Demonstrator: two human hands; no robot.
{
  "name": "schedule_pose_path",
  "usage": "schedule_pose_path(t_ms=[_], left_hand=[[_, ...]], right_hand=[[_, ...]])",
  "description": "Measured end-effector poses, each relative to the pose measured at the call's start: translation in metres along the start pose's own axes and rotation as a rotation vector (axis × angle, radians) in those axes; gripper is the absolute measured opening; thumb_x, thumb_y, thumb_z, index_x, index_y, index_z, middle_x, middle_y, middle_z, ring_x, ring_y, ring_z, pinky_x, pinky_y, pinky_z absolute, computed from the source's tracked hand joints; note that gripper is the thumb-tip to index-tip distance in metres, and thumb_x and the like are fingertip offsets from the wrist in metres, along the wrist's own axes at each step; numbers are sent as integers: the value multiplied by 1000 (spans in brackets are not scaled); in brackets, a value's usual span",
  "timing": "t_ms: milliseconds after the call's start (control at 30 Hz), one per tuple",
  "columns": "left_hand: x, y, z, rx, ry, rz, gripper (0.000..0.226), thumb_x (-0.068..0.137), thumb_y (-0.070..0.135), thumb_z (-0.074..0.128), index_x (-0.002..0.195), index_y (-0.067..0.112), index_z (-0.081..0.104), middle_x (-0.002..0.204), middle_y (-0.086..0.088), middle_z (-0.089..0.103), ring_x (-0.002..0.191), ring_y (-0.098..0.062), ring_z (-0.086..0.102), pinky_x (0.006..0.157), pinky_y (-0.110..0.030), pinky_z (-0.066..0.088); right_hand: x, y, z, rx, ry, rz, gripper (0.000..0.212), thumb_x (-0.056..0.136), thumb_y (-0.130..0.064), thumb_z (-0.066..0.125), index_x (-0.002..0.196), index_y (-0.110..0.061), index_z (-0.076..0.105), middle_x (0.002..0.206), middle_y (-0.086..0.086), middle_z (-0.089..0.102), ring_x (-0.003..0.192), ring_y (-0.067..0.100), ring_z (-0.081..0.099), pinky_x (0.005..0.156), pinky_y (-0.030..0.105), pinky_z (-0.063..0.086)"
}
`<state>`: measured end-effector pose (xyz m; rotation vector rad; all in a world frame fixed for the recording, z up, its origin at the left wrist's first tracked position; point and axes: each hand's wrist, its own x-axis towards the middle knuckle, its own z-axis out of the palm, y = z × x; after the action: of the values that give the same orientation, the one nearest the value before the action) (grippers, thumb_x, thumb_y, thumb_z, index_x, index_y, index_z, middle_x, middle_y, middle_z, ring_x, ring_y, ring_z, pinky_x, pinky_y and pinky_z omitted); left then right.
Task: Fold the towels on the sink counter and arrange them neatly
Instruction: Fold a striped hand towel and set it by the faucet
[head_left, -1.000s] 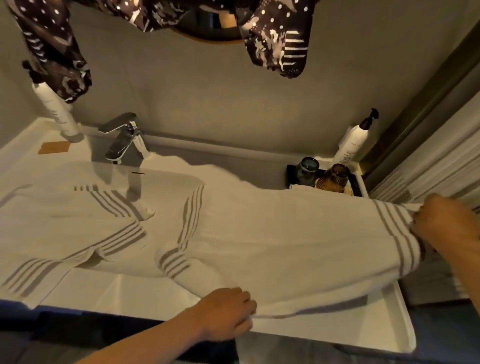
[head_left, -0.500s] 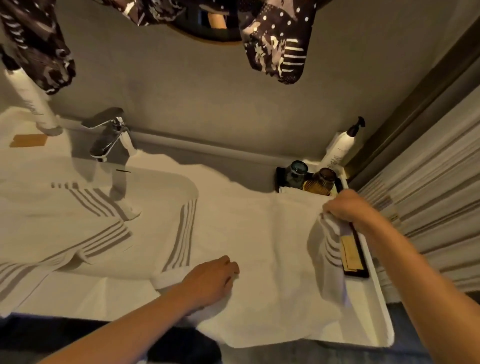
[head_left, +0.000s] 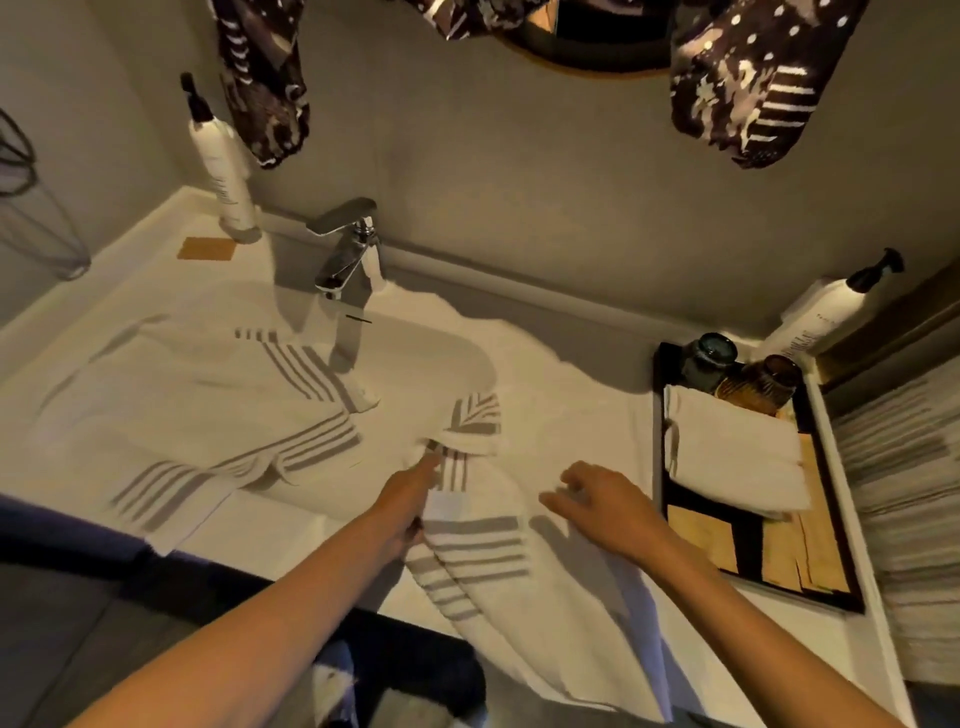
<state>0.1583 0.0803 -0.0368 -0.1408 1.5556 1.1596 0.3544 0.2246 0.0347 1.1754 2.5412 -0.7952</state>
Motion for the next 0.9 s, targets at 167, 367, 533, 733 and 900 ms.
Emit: schedule_pose_path(t_ms=[167, 367, 533, 733, 900], left_hand=[[5, 5, -4, 578, 105, 126, 20, 87, 0, 51, 103, 5, 62, 98, -17, 63, 77, -27, 59, 59, -26, 43], [-24, 14, -25, 445, -224, 243, 14, 98, 35, 58, 102, 24, 66, 100, 6, 69, 92, -15, 63, 83, -28, 48], [-17, -7, -34, 876, -384, 324, 87, 66, 51, 83, 141, 24, 47, 131, 7, 60, 119, -11, 58, 101, -27, 45], [-24, -18, -65, 1228, -112, 596, 23, 76, 1, 67, 89, 18, 76, 98, -4, 72, 88, -14, 63, 78, -31, 46], [-49, -55, -109, 1059, 152, 637, 64, 71, -18, 48, 45, 39, 62, 121, 4, 58, 113, -11, 51, 89, -31, 46]], right_hand=[[-17, 5, 73, 1, -183, -21, 67, 78, -69, 58, 123, -21, 43, 112, -1, 58, 98, 18, 58, 71, 31, 44], [2, -17, 82, 172, 157, -214, 62, 81, -61, 61, 126, -21, 46, 119, -5, 52, 108, 15, 52, 90, 34, 47], [26, -38, 92, -349, 12, -354, 52, 88, -53, 53, 125, -18, 47, 119, 6, 55, 109, 29, 51, 79, 38, 39], [51, -4, 57, -19, 21, -74, 23, 96, -35, 52, 94, -12, 48, 89, 6, 57, 84, 28, 57, 62, 32, 31], [43, -17, 46, 256, -41, -27, 28, 87, -32, 64, 99, -7, 65, 102, 13, 67, 96, 31, 61, 72, 29, 40]])
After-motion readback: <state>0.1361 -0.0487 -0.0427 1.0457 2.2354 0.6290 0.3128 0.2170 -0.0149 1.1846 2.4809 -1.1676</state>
